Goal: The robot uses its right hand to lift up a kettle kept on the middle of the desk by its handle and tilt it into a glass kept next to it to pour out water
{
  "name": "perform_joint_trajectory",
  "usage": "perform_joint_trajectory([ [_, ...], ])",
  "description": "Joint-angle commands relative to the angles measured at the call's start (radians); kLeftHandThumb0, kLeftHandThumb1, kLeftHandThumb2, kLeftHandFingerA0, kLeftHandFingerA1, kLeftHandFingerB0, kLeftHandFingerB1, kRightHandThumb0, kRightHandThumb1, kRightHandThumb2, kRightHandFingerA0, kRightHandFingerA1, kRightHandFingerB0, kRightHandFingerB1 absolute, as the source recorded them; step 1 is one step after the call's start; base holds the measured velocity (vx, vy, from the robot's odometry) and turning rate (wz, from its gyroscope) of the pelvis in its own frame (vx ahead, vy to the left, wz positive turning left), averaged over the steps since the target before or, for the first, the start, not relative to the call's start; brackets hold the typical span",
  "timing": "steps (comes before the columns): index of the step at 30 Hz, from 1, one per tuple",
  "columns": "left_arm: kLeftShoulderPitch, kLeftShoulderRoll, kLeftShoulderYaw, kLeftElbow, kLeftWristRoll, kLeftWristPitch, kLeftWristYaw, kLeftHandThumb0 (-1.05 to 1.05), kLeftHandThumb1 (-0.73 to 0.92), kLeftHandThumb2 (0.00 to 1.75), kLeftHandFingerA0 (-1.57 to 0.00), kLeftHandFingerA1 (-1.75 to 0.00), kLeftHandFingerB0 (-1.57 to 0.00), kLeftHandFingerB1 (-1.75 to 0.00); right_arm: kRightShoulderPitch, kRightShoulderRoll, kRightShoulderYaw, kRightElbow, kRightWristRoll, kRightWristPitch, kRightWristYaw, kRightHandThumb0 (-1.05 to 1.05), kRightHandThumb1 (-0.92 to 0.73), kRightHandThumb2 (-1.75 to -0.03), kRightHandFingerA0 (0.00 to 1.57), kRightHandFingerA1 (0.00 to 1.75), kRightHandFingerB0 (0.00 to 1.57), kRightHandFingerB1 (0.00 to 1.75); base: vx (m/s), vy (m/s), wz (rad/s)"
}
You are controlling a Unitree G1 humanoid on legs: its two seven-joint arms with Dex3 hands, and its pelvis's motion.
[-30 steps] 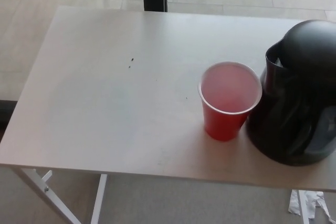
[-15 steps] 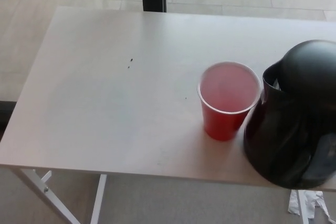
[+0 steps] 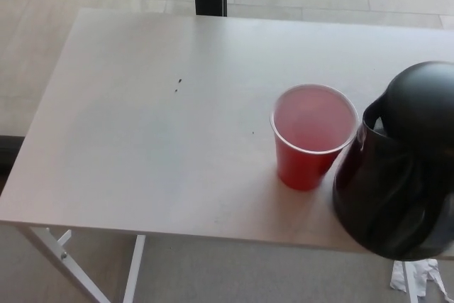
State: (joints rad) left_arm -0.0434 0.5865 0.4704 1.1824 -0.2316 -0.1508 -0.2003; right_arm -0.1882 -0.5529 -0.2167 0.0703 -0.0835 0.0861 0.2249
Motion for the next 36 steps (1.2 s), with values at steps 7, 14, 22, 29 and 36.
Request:
perform_joint_trajectory([
  [7, 0.006, 0.021, 0.002, -0.006, 0.002, -0.02, 0.023, -0.73, 0.69, 0.61, -0.82, -0.58, -0.57, -0.52, -0.193, 0.132, -0.193, 0.006, 0.16, 0.393, -0.121, -0.14, -0.54, -1.21, 0.92, 1.75, 0.75, 1.6, 0.0, 0.0, 0.0],
  [14, 0.008, 0.024, -0.002, -0.012, 0.006, -0.028, 0.021, -0.79, 0.56, 0.81, -0.77, -0.62, -0.52, -0.56, -0.212, 0.152, -0.238, -0.008, 0.16, 0.474, -0.124, -0.16, -0.58, -1.16, 0.91, 1.75, 0.64, 1.73, 0.0, 0.0, 0.0],
  [22, 0.007, 0.021, -0.008, -0.019, 0.011, -0.029, 0.025, -0.75, 0.59, 1.01, -0.74, -0.66, -0.48, -0.59, -0.244, 0.179, -0.274, -0.047, 0.154, 0.571, -0.131, -0.28, -0.92, -0.75, 0.89, 1.75, 0.57, 1.75, 0.0, 0.0, 0.0],
  [29, -0.01, 0.023, -0.013, -0.011, 0.013, -0.026, 0.026, -0.75, 0.72, 0.63, -0.76, -0.56, -0.56, -0.49, -0.225, 0.205, -0.261, -0.107, 0.169, 0.513, -0.06, -0.11, -0.49, -1.21, 0.98, 1.75, 0.69, 1.67, 0.0, 0.0, 0.0],
  [36, -0.007, 0.022, -0.023, -0.023, 0.016, -0.028, 0.03, -0.77, 0.73, 0.62, -0.76, -0.55, -0.56, -0.49, -0.207, 0.225, -0.222, -0.173, 0.181, 0.462, -0.039, -0.16, -0.41, -1.25, 1.28, 1.5, 1.1, 1.39, 0.0, 0.0, 0.0],
])
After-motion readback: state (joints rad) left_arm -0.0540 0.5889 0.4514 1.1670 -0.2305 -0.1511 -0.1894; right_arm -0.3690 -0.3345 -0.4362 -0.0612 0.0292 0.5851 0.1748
